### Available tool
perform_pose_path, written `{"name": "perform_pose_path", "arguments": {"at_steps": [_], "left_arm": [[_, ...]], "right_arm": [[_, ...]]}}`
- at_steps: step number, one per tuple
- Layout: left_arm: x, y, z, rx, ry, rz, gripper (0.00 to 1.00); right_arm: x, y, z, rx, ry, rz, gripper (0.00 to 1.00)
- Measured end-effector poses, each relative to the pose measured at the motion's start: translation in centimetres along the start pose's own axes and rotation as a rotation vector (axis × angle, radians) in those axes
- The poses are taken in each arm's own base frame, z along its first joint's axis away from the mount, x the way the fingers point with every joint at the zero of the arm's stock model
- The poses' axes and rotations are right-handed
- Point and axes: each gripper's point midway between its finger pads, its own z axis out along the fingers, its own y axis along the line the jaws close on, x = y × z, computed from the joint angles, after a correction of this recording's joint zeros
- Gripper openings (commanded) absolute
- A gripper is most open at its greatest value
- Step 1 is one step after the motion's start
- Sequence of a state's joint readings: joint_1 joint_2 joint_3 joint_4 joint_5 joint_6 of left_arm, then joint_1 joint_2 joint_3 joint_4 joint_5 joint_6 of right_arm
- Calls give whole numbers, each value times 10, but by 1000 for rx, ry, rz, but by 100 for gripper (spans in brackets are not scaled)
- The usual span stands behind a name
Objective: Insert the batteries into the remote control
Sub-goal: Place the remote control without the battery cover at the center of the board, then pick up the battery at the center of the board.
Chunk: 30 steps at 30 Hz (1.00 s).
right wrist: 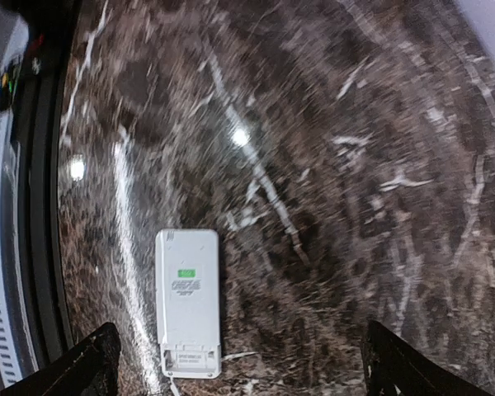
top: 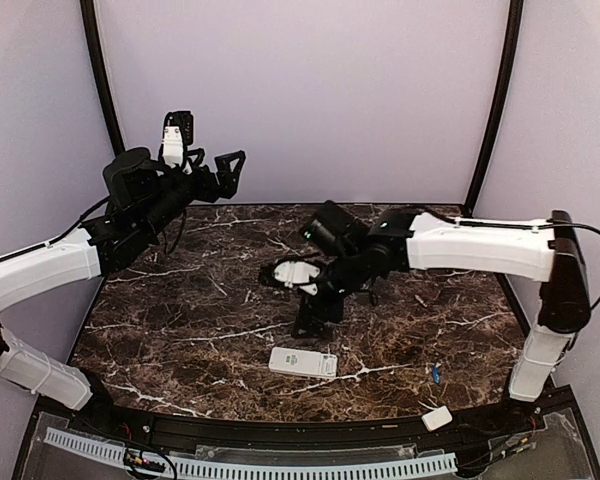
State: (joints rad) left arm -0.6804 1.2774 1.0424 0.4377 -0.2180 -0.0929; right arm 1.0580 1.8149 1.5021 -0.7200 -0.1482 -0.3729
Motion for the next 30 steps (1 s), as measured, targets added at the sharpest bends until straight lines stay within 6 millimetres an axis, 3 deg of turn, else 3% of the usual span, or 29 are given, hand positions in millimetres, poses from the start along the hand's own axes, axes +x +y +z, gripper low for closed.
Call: {"name": "perform_pose_path", "arguments": {"at_steps": [2, 3, 5, 7, 8, 10, 12, 15, 18, 22, 30], "left_arm": [[0, 0, 0, 0, 0, 4, 99], [0, 0, 0, 0, 0, 5, 99], [0, 2, 0, -3, 1, 7, 99], [1, 2, 0, -3, 4, 10, 99], [2, 2, 0, -2, 7, 12, 99], [3, 1, 0, 3, 14, 17, 99], [5, -1, 0, 13, 21, 26, 99], [8, -1, 0, 22, 32, 43, 99], [9, -3, 0, 33, 39, 61, 99], [14, -4, 0, 43, 56, 84, 99], [20, -7, -1, 62, 77, 116, 99]], "right_arm": [[-25, -28, -55, 81, -186, 93, 97], [-28, -48, -79, 132, -251, 149, 93], [-13, -106, -133, 279, -367, 334, 84], [33, -167, -168, 437, -375, 549, 78], [59, -188, -174, 492, -341, 625, 75], [123, -223, -172, 563, -200, 802, 71], [180, -237, -151, 564, -8, 911, 69], [232, -230, -113, 492, 244, 952, 69], [267, -197, -80, 355, 464, 935, 70], [279, -169, -72, 250, 556, 922, 63], [294, -151, -51, 172, 615, 925, 43]]}}
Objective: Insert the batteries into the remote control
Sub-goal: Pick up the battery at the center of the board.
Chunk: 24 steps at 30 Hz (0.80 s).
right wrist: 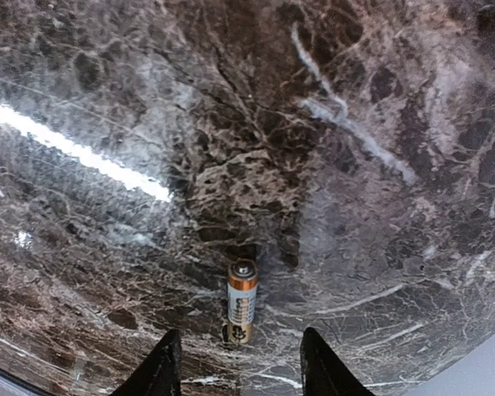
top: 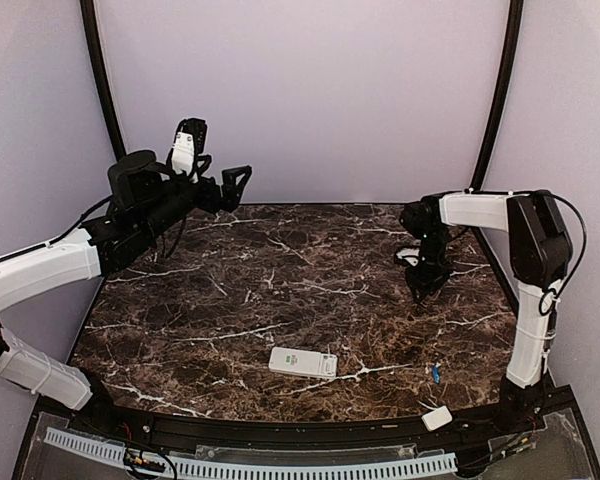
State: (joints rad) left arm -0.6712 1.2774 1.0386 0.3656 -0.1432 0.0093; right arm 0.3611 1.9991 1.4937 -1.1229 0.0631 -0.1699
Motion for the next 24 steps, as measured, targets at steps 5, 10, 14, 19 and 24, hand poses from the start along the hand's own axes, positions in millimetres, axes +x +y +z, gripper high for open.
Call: {"name": "perform_pose_path", "arguments": {"at_steps": [5, 10, 14, 19, 24], "left_arm": [[3, -2, 1, 13, 7, 9, 99], [8, -4, 2, 25, 25, 13, 99], [9, -5, 2, 31, 31, 15, 99], [10, -6, 2, 33, 33, 23, 99], [10, -6, 2, 36, 34, 34, 99]], "right_arm": [[-4, 0, 13, -5, 4, 7, 36], [-12, 0, 15, -3, -33, 13, 30], [-10, 1, 20, -10, -27, 14, 30], [-8, 2, 23, -12, -16, 15, 30], [-5, 3, 23, -14, -5, 19, 28]]}}
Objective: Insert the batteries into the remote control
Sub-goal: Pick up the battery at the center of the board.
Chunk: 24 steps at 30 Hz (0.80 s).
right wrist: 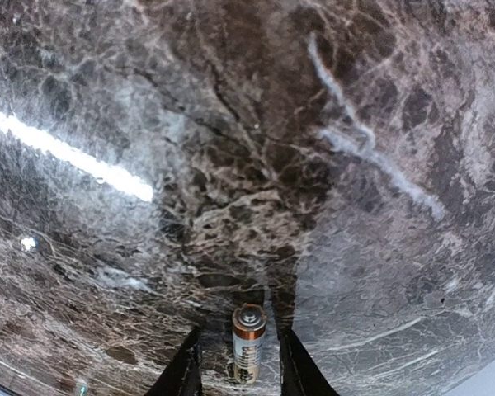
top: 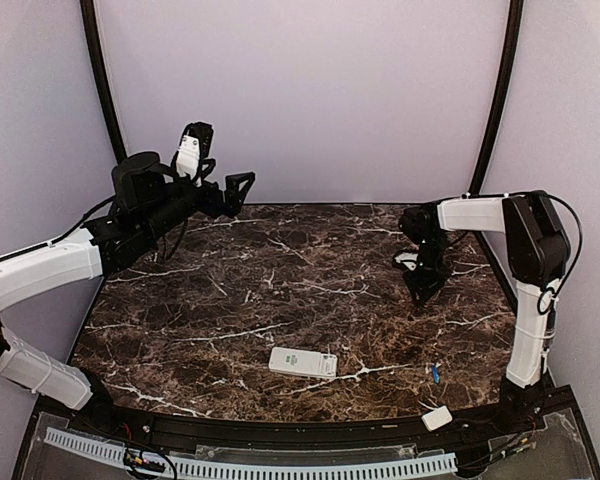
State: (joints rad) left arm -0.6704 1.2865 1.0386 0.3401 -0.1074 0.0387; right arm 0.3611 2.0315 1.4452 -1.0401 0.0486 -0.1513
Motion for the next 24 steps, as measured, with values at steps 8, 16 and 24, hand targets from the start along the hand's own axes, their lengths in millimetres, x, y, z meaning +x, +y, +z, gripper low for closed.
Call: {"name": "perform_pose_path", "arguments": {"at_steps": [8, 16, 24], "left_arm": [[1, -1, 0, 3, 6, 14, 99], [5, -1, 0, 6, 21, 49, 99], [22, -25, -2, 153, 80, 153, 97]], "right_arm": [[7, 2, 1, -7, 29, 17, 1], [4, 7, -6, -37, 3, 16, 0], [-22, 37, -98, -132, -339, -102, 0]]}}
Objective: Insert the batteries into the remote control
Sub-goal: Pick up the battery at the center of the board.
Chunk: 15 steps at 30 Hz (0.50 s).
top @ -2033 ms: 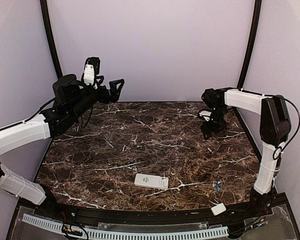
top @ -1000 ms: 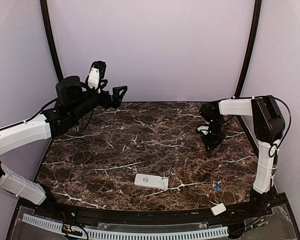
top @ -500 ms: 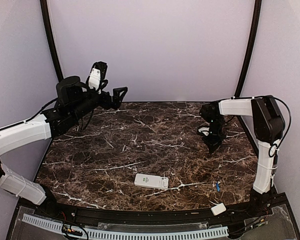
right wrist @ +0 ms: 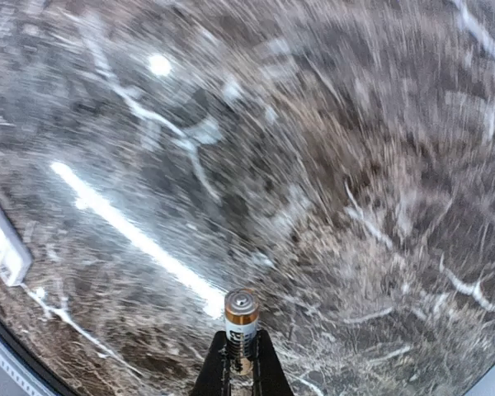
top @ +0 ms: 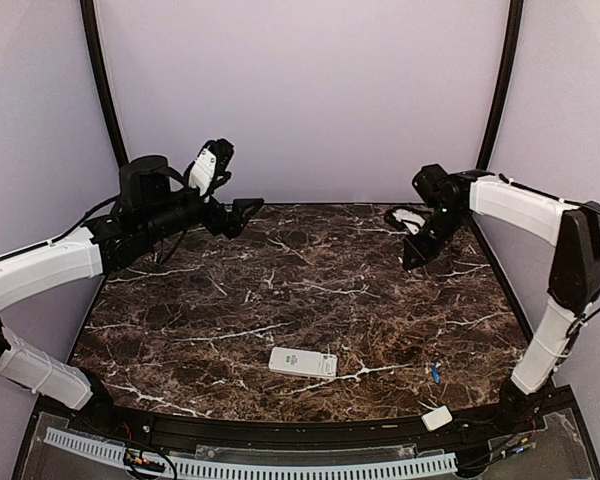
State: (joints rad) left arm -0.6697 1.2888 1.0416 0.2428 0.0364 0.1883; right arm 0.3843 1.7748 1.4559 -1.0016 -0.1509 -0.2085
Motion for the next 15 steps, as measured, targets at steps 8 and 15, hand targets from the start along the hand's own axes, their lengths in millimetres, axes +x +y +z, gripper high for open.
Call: {"name": "perform_pose_path", "arguments": {"at_steps": [8, 15], "left_arm": [[96, -113, -10, 552, 285, 285, 99], [183, -177, -39, 863, 520, 386, 99]], "right_arm": [[-59, 137, -156, -263, -645, -431, 0], [-59, 173, -168, -387, -742, -545, 0]]}}
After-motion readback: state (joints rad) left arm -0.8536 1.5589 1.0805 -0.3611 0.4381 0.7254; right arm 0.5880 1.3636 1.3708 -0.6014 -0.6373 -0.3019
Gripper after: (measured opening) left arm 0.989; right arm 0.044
